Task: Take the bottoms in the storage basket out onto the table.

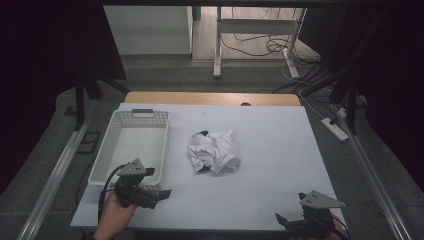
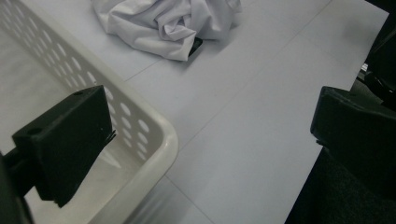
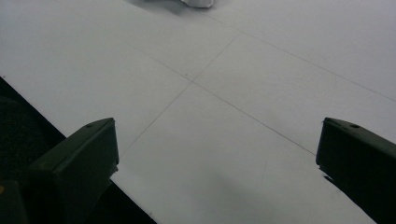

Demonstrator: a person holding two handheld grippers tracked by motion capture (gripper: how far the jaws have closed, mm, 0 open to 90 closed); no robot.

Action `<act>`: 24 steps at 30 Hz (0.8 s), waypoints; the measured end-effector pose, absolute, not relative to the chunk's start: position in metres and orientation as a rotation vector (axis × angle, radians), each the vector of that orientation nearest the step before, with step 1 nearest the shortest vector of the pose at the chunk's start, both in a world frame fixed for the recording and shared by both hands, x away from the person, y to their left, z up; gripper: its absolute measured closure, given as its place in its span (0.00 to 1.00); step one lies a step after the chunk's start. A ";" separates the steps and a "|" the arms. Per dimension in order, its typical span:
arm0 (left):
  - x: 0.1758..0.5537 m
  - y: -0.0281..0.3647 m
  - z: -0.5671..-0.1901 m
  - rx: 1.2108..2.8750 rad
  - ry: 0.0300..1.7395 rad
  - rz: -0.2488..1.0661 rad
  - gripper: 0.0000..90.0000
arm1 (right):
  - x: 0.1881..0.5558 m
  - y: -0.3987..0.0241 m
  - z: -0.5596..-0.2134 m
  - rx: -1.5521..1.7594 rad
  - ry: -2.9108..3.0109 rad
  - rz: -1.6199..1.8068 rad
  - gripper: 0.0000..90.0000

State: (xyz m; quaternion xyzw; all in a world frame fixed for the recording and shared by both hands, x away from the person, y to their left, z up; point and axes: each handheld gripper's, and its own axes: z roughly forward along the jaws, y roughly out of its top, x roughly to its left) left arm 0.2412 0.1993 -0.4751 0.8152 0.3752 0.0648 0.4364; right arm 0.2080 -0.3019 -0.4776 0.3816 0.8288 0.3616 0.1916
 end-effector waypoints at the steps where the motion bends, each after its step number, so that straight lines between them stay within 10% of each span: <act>1: 0.240 0.200 -0.475 2.025 0.938 0.161 0.00 | 0.208 -0.302 -0.478 1.072 2.326 1.017 0.00; 24: 0.207 0.229 -0.479 2.003 1.004 0.207 0.00 | 0.208 -0.301 -0.478 1.078 2.328 1.007 0.00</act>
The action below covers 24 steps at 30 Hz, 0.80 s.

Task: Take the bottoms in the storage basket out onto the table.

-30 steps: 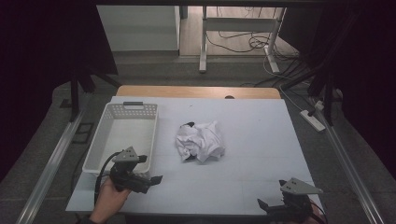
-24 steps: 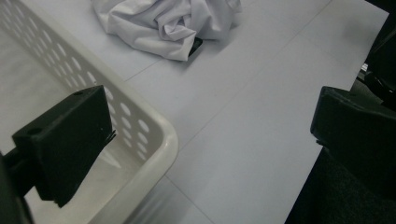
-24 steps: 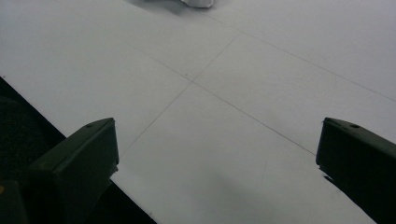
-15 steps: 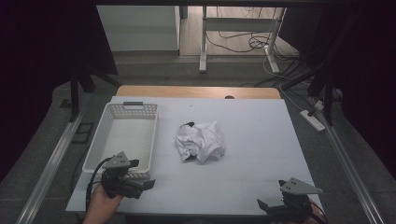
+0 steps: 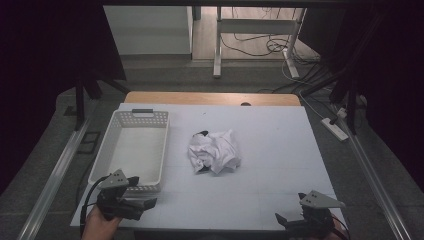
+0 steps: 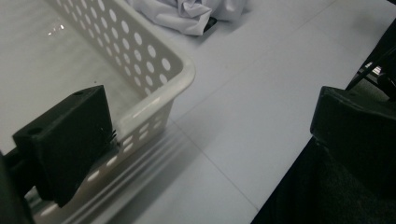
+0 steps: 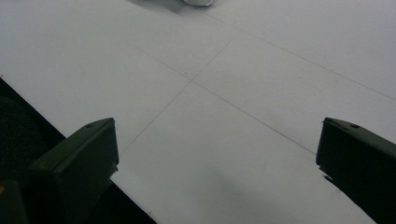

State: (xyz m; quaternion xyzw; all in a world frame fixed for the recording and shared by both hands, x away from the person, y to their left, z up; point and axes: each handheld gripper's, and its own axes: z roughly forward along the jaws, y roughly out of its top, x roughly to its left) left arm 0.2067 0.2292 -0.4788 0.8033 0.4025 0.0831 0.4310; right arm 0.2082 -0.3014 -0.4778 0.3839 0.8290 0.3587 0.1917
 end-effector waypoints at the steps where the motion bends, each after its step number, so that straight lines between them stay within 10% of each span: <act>1: 0.205 0.230 -0.479 2.003 1.006 0.211 0.00 | 0.208 -0.301 -0.478 1.079 2.327 1.007 0.00; 24: 0.174 0.257 -0.493 1.949 1.089 0.204 0.00 | 0.209 -0.301 -0.478 1.079 2.329 0.997 0.00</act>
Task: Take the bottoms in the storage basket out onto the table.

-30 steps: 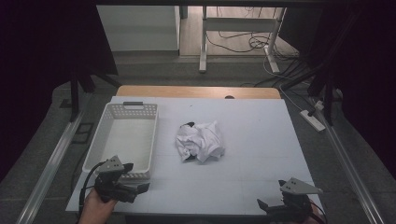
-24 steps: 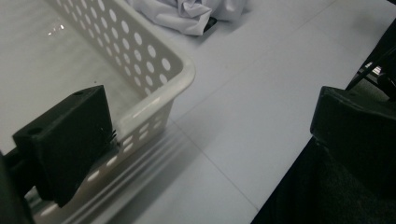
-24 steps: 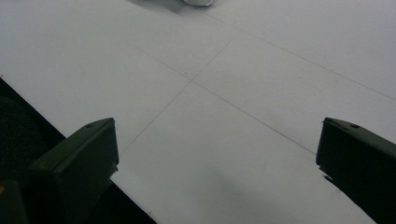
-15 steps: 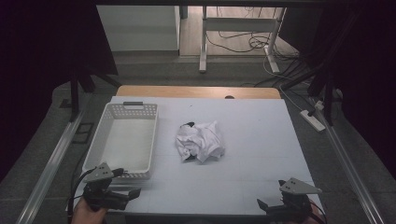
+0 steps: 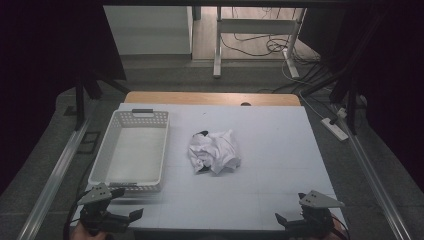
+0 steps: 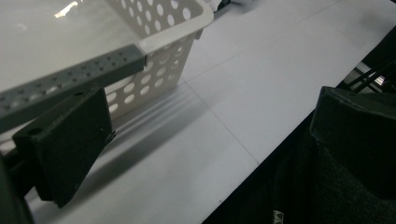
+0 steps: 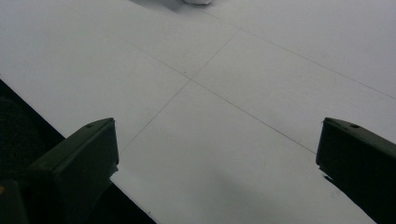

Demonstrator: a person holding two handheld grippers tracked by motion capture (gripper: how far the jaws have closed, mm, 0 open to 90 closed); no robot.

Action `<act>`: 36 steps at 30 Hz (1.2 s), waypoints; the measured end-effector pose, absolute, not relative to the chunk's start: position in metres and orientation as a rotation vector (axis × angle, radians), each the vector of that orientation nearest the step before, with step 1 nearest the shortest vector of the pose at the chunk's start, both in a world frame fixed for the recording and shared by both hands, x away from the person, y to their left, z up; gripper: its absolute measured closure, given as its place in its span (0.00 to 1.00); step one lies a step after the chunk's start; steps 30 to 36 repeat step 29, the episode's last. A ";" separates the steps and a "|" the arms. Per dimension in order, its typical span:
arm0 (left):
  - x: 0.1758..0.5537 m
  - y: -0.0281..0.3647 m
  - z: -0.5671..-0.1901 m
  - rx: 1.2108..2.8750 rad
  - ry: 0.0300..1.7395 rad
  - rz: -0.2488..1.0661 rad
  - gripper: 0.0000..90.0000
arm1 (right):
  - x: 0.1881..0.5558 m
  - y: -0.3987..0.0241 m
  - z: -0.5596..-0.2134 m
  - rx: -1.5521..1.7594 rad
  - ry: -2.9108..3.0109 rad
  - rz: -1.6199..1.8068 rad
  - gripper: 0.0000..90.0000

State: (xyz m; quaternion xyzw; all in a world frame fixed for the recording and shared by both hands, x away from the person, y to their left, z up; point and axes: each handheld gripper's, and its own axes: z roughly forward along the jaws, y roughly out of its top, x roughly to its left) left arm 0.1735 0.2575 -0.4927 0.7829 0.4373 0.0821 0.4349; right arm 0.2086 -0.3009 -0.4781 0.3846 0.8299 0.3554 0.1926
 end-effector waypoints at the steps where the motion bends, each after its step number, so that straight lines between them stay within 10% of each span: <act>1: 0.173 0.258 -0.494 1.946 1.092 0.202 0.00 | 0.209 -0.301 -0.478 1.080 2.329 0.997 0.00; 36: 0.162 0.268 -0.504 1.998 1.144 0.210 0.00 | 0.209 -0.300 -0.478 1.075 2.331 0.989 0.00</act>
